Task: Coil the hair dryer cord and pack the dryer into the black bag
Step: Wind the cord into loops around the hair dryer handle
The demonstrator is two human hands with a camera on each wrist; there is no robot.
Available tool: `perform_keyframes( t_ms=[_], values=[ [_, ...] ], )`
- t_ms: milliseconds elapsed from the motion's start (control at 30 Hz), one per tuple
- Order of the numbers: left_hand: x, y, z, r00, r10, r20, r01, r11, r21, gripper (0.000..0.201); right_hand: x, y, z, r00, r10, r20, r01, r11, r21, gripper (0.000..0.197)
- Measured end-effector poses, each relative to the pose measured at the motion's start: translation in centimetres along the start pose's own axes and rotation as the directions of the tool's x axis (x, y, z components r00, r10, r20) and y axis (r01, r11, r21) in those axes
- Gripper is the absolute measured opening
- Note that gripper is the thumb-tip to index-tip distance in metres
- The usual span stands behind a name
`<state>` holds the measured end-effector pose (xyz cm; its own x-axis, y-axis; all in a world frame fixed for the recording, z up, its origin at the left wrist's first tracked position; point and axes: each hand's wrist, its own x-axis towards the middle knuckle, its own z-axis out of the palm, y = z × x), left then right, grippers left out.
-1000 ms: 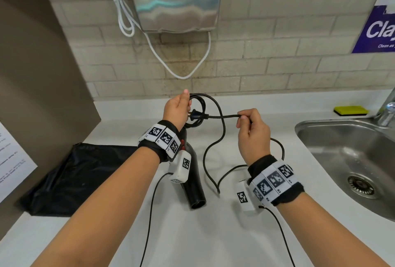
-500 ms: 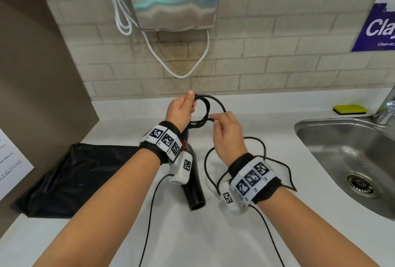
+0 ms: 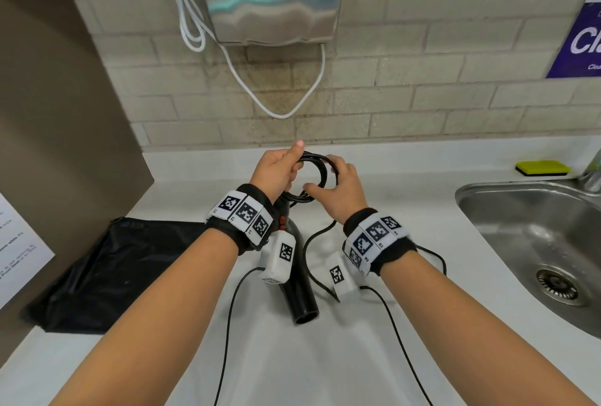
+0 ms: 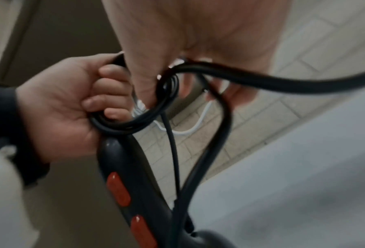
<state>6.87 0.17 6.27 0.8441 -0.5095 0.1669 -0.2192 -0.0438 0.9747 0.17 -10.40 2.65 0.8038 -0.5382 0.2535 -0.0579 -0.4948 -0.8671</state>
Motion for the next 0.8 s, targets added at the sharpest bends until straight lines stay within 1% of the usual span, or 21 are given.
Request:
perform_keyframes(
  t_ms=[33,67,100,133,200,267,333,400,433,500,567,600,667,733,800],
  values=[
    [-0.1,0.0,-0.1,1.000,0.003,0.011,-0.003,1.000,-0.010,0.049,0.0,-0.2,0.0,0.996,0.034,0.088,-0.041,0.996,0.081,0.036],
    [-0.1,0.0,-0.1,1.000,0.008,0.022,-0.007,1.000,-0.020,0.048,0.0,-0.5,0.0,0.980,0.076,0.183,-0.108,0.979,0.170,0.021],
    [-0.2,0.1,-0.2,0.999,0.012,0.032,-0.011,1.000,-0.029,0.048,0.1,-0.8,0.0,0.958,0.117,0.263,-0.182,0.954,0.238,0.015],
    [-0.2,0.1,-0.2,0.999,0.017,0.043,-0.016,0.999,-0.037,0.047,0.2,-0.9,0.0,0.940,0.137,0.311,-0.231,0.930,0.287,0.020],
    [-0.2,0.1,-0.3,0.997,0.031,0.069,-0.028,0.999,-0.046,0.046,0.4,-1.0,0.0,0.939,0.124,0.321,-0.230,0.920,0.318,0.025],
    [-0.2,0.0,-0.4,0.996,0.046,0.082,-0.043,0.998,-0.040,0.046,0.7,-0.8,0.1,0.959,0.061,0.278,-0.140,0.952,0.274,0.026],
    [-0.2,-0.1,-0.5,0.995,0.057,0.078,-0.055,0.998,-0.026,0.047,1.0,-0.5,-0.2,0.963,0.009,0.269,-0.064,0.979,0.194,0.022],
    [-0.3,-0.3,-0.7,0.995,0.073,0.069,-0.072,0.997,-0.014,0.047,1.3,-0.5,-1.1,0.942,0.007,0.334,-0.080,0.975,0.205,0.016],
    [-0.3,-0.4,-0.7,0.995,0.079,0.063,-0.079,0.997,-0.015,0.047,1.5,-0.4,-1.7,0.929,0.014,0.371,-0.109,0.965,0.238,0.020],
    [-0.3,-0.5,-0.8,0.996,0.080,0.045,-0.079,0.996,-0.029,0.048,2.4,-0.2,-3.0,0.920,0.028,0.390,-0.144,0.951,0.272,0.032],
    [-0.2,-0.6,-0.8,0.996,0.082,0.035,-0.081,0.996,-0.042,0.049,3.2,0.3,-4.1,0.939,0.037,0.343,-0.117,0.970,0.215,0.035],
    [-0.2,-0.7,-0.7,0.996,0.084,0.034,-0.083,0.996,-0.044,0.050,3.4,0.8,-4.5,0.954,0.036,0.297,-0.089,0.982,0.166,0.031],
    [-0.2,-0.7,-0.6,0.996,0.088,0.031,-0.087,0.995,-0.040,0.050,3.9,2.0,-5.2,0.980,0.033,0.196,-0.050,0.995,0.085,0.019],
    [-0.2,-0.7,-0.6,0.996,0.092,0.022,-0.091,0.995,-0.039,0.048,4.4,3.6,-5.7,0.993,0.072,0.098,-0.079,0.995,0.066,0.017],
    [-0.3,-0.8,-0.9,0.996,0.093,0.006,-0.093,0.995,-0.040,0.046,4.9,5.3,-6.3,0.990,0.141,-0.005,-0.141,0.990,0.027,0.012]
  ],
)
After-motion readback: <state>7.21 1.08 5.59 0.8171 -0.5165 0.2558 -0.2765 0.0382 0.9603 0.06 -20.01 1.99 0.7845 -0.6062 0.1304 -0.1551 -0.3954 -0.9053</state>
